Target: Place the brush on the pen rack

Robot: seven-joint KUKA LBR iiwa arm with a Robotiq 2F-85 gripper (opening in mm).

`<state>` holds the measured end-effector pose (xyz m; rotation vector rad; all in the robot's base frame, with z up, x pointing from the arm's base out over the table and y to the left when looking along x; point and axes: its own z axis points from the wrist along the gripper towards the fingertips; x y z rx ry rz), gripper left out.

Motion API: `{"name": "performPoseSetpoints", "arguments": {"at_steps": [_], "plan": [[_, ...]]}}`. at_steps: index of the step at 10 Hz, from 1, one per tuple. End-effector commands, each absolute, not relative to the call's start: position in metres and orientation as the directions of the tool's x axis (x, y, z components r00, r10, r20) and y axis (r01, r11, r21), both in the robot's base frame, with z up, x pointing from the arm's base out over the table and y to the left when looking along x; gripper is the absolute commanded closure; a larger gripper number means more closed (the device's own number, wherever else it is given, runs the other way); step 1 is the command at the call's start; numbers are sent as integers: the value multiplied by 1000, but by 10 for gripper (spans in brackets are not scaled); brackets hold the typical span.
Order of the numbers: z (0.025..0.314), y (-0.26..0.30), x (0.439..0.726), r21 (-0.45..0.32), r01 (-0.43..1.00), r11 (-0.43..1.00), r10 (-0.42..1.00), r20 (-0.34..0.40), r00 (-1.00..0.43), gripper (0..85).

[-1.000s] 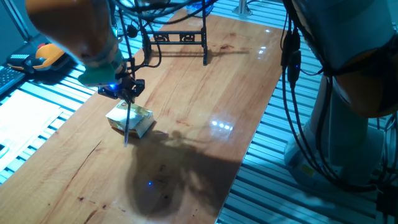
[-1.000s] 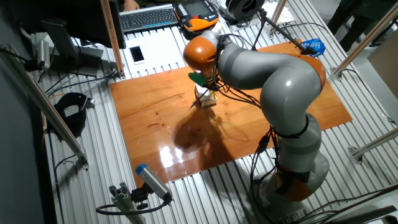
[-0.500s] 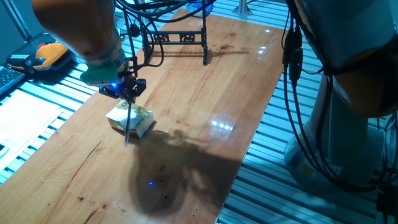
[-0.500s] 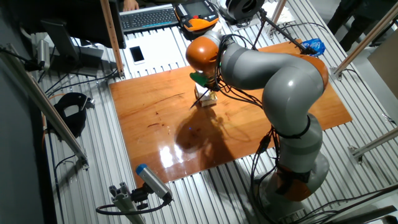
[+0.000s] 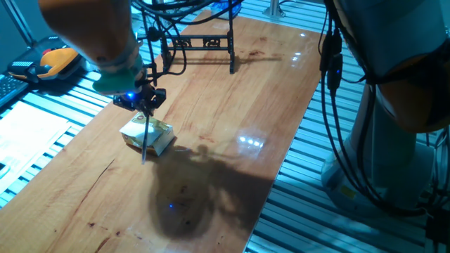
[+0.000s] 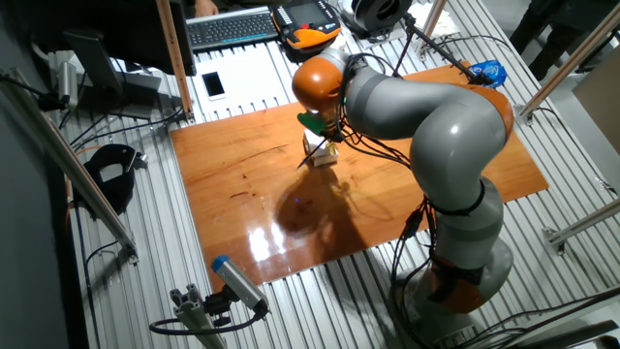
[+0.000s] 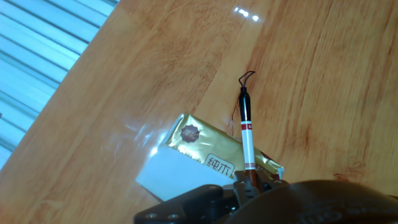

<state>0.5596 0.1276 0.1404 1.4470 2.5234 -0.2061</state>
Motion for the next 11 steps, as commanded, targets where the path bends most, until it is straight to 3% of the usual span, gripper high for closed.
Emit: {"name": "performPoseSetpoints", "arguments": {"at_steps": [1, 11], "plan": [[140, 128, 560, 0, 863, 505, 836, -248, -489, 850], [140, 128, 560, 7, 887, 462, 856, -267, -443, 850]]}}
